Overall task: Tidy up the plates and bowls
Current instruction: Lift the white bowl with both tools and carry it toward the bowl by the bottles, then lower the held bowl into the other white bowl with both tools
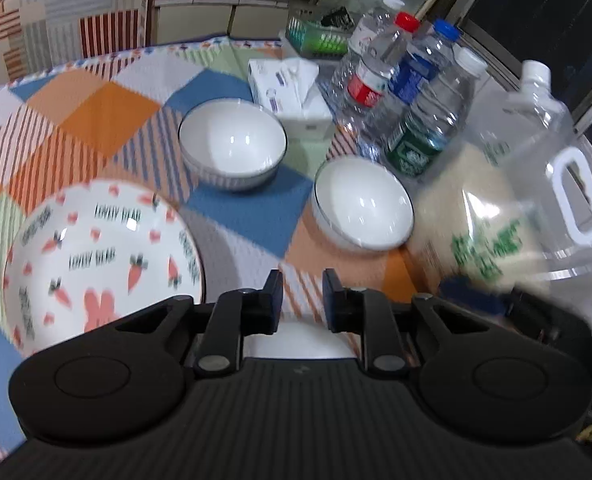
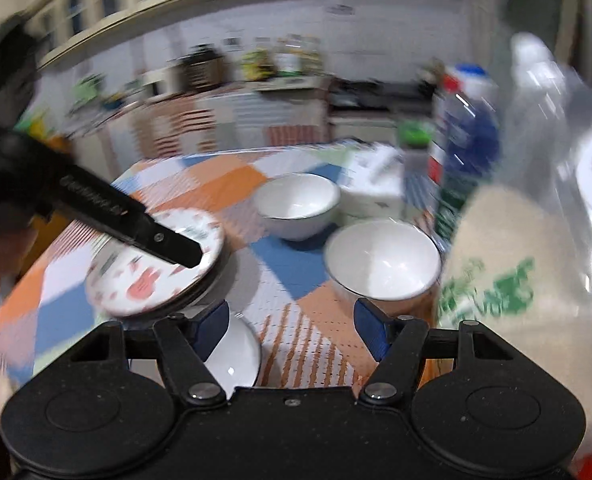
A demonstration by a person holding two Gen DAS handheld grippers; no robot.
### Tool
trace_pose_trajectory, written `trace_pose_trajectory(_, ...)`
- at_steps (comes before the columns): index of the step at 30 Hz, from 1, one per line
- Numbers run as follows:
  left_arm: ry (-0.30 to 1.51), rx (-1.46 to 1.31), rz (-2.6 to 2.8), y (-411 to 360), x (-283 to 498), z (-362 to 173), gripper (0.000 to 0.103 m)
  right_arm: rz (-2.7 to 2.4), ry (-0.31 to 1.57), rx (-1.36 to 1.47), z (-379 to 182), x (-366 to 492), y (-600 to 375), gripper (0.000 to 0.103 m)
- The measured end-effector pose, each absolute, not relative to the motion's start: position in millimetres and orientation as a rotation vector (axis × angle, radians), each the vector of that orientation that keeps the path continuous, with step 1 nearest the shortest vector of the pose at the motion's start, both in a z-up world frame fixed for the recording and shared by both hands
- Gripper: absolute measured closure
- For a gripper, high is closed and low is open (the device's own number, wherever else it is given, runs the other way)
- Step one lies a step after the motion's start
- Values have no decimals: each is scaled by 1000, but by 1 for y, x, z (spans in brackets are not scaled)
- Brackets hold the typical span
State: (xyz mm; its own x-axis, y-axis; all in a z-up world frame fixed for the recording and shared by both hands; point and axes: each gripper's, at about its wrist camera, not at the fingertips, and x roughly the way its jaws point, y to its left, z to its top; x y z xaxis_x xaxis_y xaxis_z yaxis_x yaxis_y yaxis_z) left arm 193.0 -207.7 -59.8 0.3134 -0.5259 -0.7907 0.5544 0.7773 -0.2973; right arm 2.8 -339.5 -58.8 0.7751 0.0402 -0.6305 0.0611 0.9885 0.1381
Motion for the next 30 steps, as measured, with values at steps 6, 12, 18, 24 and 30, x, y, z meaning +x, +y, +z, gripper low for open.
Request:
trace_pose_trajectory(6,1054,4,-741,-240,232,-79,73,-124,749,499,-100,37,-356,31)
trace_pose_trajectory(12,1103,-45,-754,-267,264,-104,71,-251,727,431,-124,62,-346,31)
trace_pose_trajectory(18,1142,-67,-739,-287,280,-131,71,-270,753,423,-145,72,-355,30)
trace_pose_trajectory(24,1176,-62,-740,-300,283,-151,75,-247,744,350,-161,76,-352,25)
trace_pose_trajectory(30,1260,-170,-726,-298,290,-165,91,-222,700,268,-173,81,-347,18)
